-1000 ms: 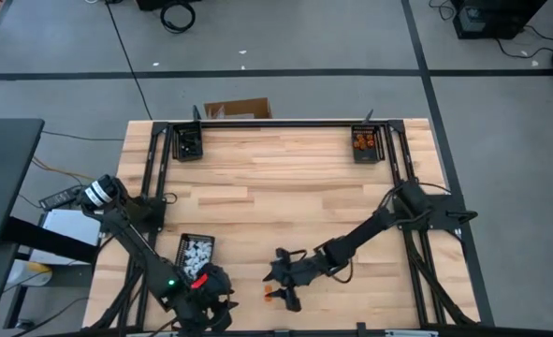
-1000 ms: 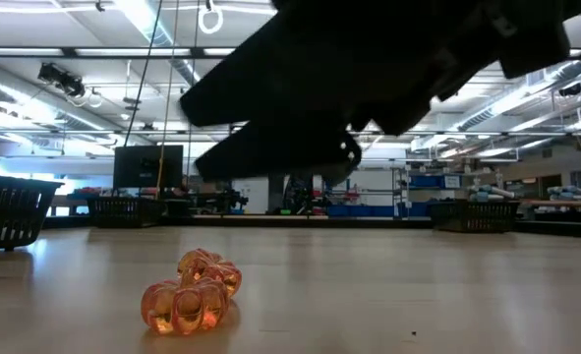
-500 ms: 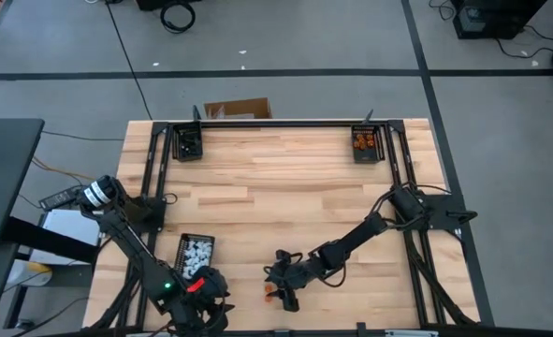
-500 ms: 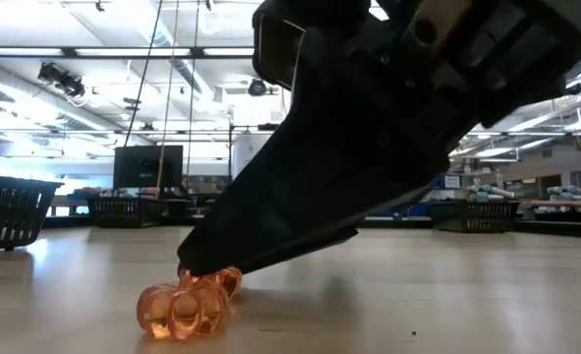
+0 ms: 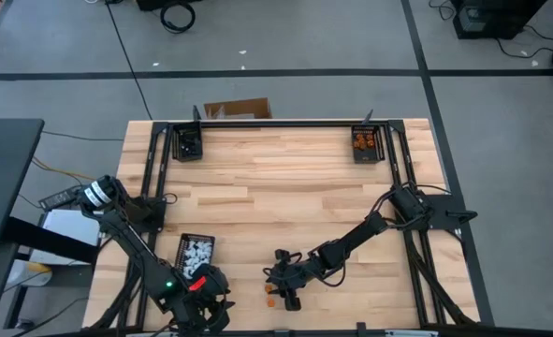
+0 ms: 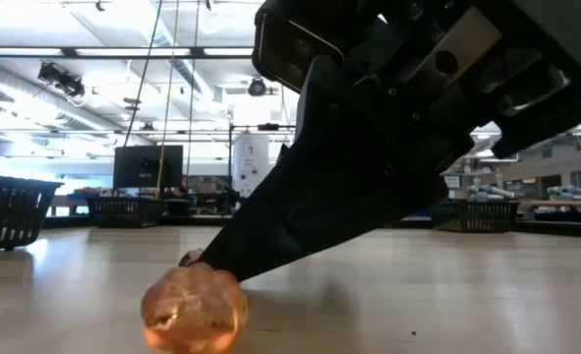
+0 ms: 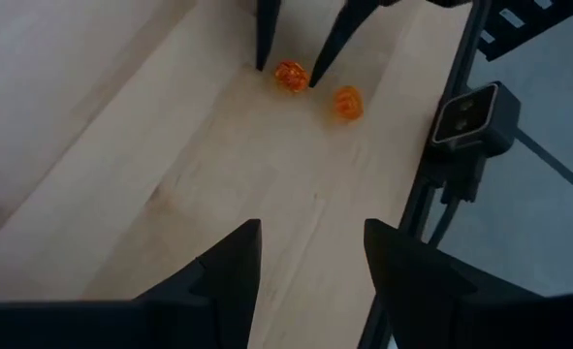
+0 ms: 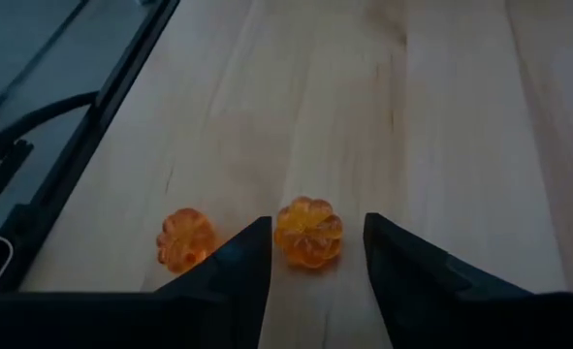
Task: Sort Halloween decoration
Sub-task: Put the orange pumpkin toy into the top right black basket
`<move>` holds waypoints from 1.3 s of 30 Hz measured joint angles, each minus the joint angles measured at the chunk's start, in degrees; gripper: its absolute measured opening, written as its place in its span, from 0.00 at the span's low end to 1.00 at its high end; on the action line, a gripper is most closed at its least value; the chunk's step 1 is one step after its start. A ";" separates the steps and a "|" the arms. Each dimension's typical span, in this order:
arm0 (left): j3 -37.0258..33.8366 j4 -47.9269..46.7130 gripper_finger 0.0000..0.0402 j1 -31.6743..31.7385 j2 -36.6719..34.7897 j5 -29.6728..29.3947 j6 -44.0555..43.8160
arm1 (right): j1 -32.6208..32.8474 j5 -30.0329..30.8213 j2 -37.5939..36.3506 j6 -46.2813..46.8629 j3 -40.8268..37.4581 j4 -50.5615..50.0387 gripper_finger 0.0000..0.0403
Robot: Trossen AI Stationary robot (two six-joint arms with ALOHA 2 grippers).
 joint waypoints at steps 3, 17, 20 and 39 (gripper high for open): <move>0.00 -0.16 0.48 0.46 0.00 0.00 0.04 | -0.02 0.10 0.00 -0.93 0.00 -0.12 0.42; 0.00 -0.16 0.48 1.63 0.00 0.00 0.13 | 0.70 3.22 0.02 -14.81 -0.15 -0.13 0.47; 0.00 -0.15 0.48 1.64 0.00 0.00 0.13 | -0.14 1.78 0.02 -17.36 -0.15 0.22 0.51; 0.00 -0.95 0.48 1.67 0.02 0.55 0.17 | 0.00 0.90 4.46 -15.79 1.64 4.69 0.37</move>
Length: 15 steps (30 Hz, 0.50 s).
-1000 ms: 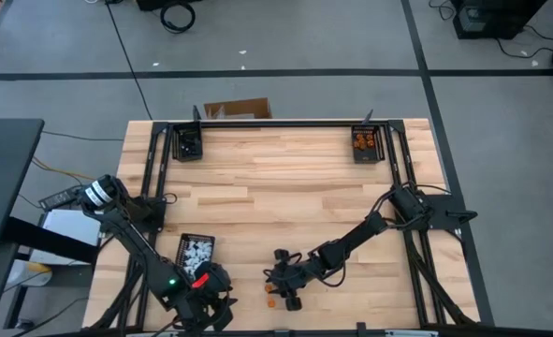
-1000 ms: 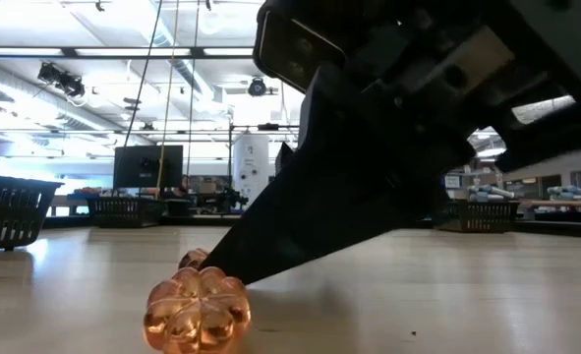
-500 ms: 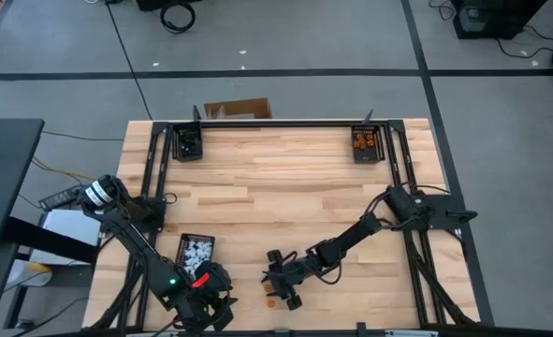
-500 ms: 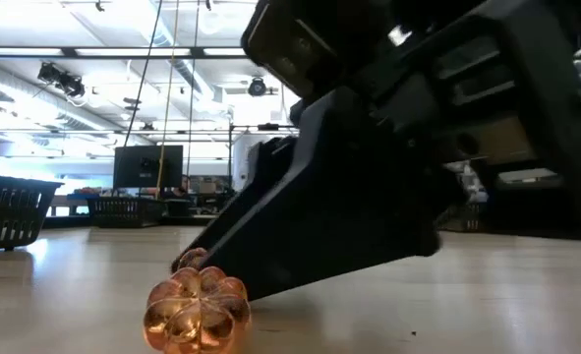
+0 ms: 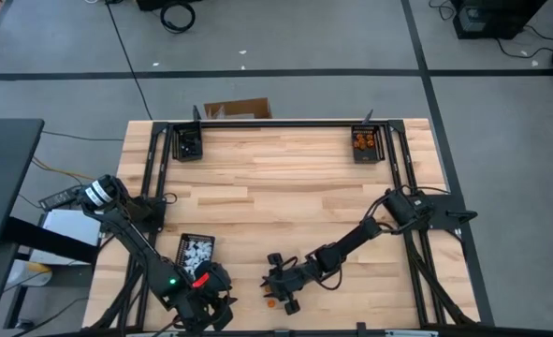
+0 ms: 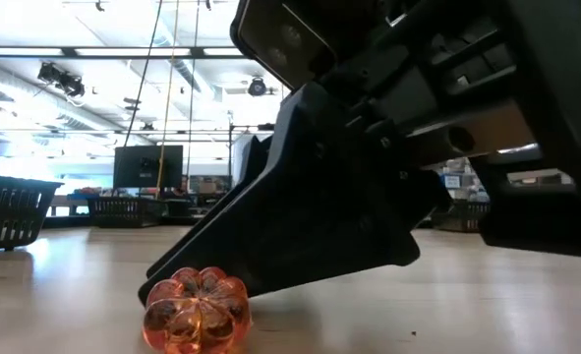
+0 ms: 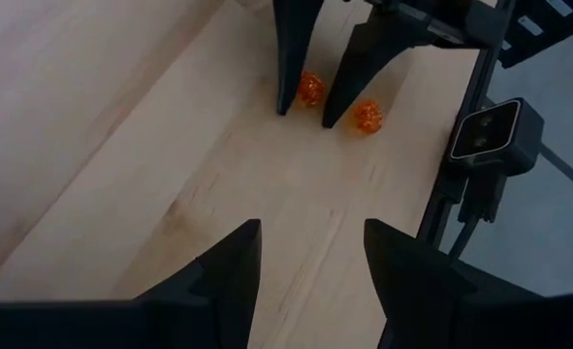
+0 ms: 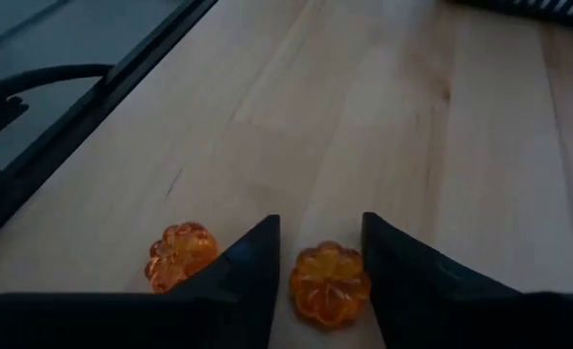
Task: Sort Halloween decoration
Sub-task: Put the orange pumpkin toy into the top right black basket
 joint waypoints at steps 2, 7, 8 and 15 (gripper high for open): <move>0.00 -0.19 0.48 0.00 -0.02 0.09 -0.04 | -0.21 -0.04 0.00 0.93 0.00 -0.16 0.36; -0.01 -0.35 0.48 -0.11 0.00 0.13 -0.04 | -0.75 0.07 -0.06 2.19 -0.07 -0.20 0.34; -0.02 -0.35 0.48 -0.11 0.00 0.13 -0.04 | -0.83 0.17 -0.56 2.29 -0.11 -0.51 0.33; 0.00 -1.41 0.48 0.03 0.00 0.15 0.64 | -3.06 0.92 -6.21 5.15 -1.51 -8.55 0.28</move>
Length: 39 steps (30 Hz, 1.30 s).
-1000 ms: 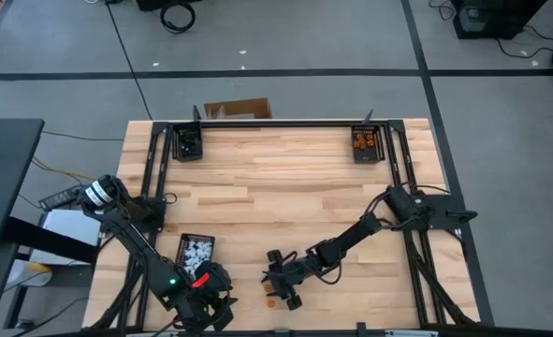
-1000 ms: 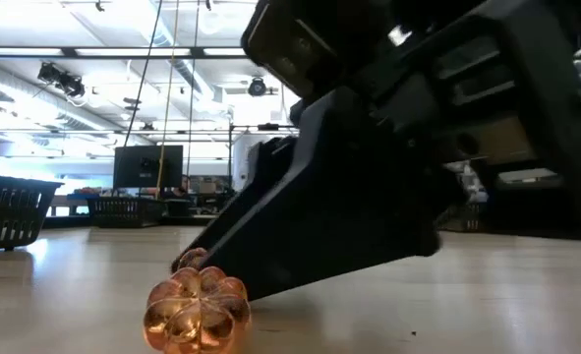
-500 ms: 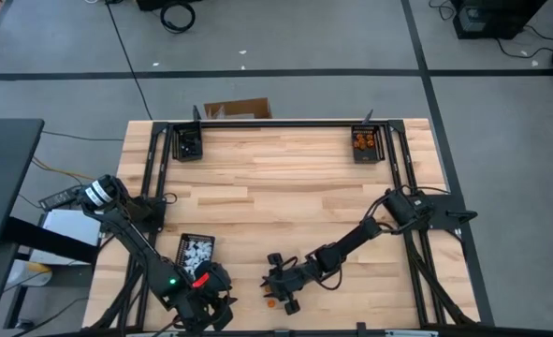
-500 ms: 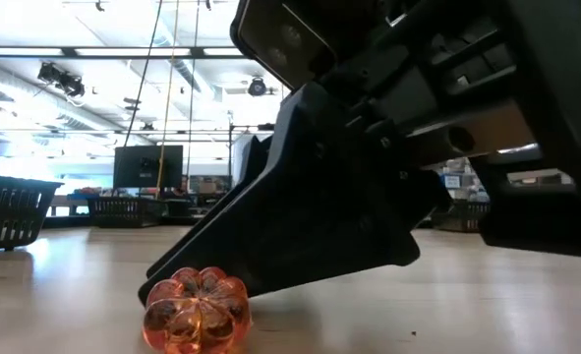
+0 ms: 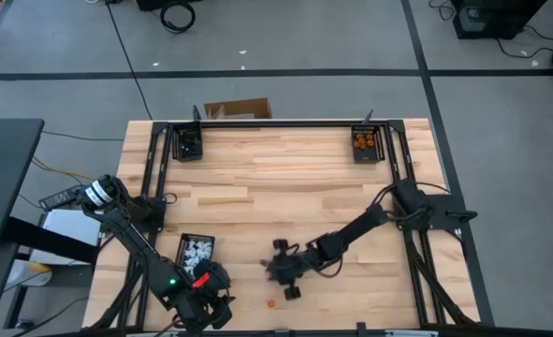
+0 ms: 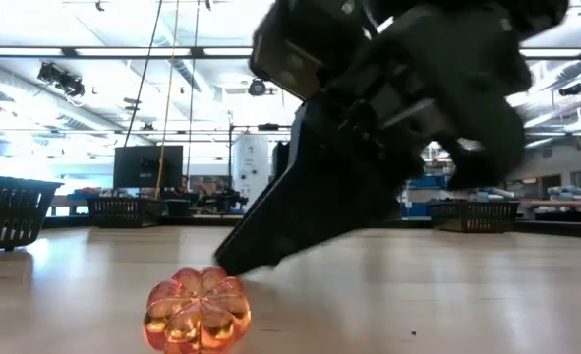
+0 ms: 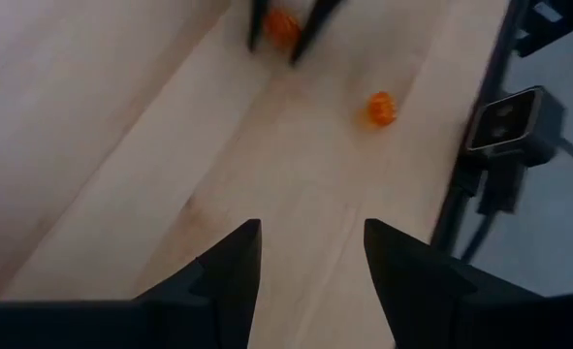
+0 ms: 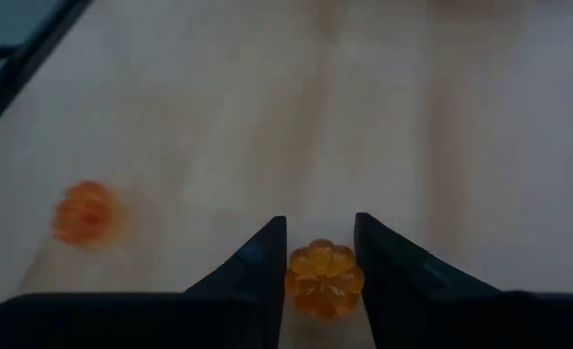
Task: Sort Halloween decoration
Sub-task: Put the orange pumpkin toy into the top right black basket
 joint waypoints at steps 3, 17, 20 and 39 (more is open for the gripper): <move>-0.01 -1.72 0.48 0.54 0.00 0.09 0.00 | -1.63 0.19 -4.11 1.56 -2.83 -2.67 0.28; -0.01 -3.09 0.48 10.06 -0.01 -0.02 12.71 | -13.72 12.87 -44.26 9.93 -37.02 -9.58 0.28; -0.02 -2.58 0.48 14.89 -0.12 1.11 19.30 | -19.93 17.42 -52.96 11.88 -40.94 -19.27 0.28; -0.02 3.72 0.48 44.98 -0.20 22.05 46.90 | -72.46 9.53 -61.08 2.45 -41.73 -29.41 0.45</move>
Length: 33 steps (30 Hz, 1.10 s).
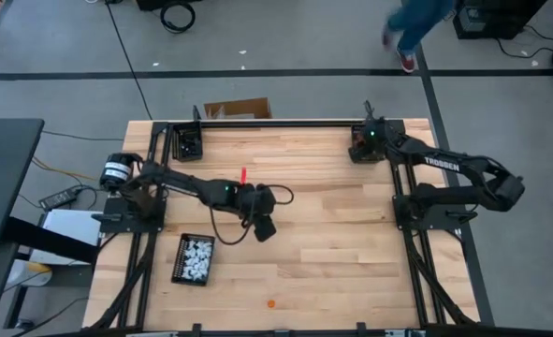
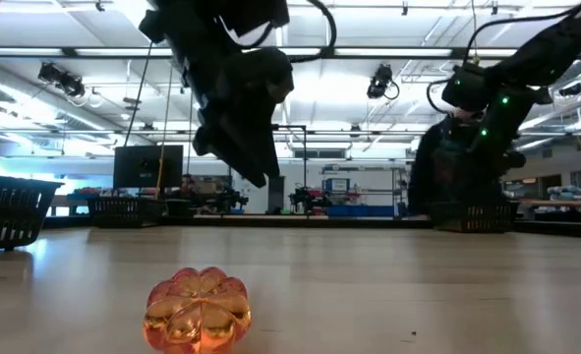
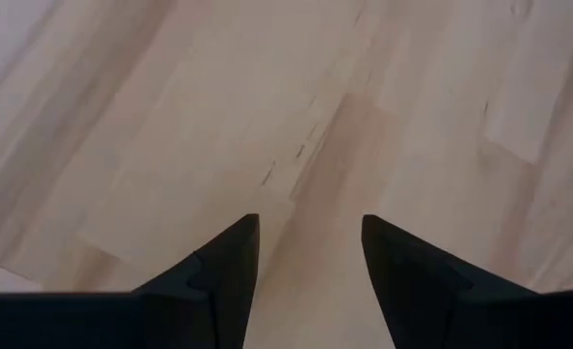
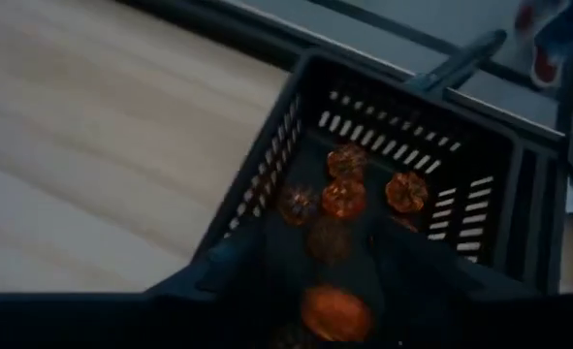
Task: Sort Halloween decoration
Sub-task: Put the orange pumpkin toy into the top right black basket
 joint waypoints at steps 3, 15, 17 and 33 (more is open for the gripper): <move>0.00 -0.16 0.48 1.26 0.00 2.70 0.14 | -3.31 -3.76 0.56 -0.41 0.00 2.55 0.54; 0.00 -3.15 0.48 -4.50 -2.96 0.73 -4.32 | 10.24 -25.04 -0.66 4.49 0.57 5.44 0.59; 0.00 -3.30 0.48 -6.35 -3.81 -1.42 -5.38 | 16.81 -24.40 -0.64 6.37 0.55 5.87 0.58; 0.00 -3.58 0.48 -28.46 -5.97 -12.69 -21.19 | 67.98 -3.76 13.23 14.27 0.93 41.27 0.57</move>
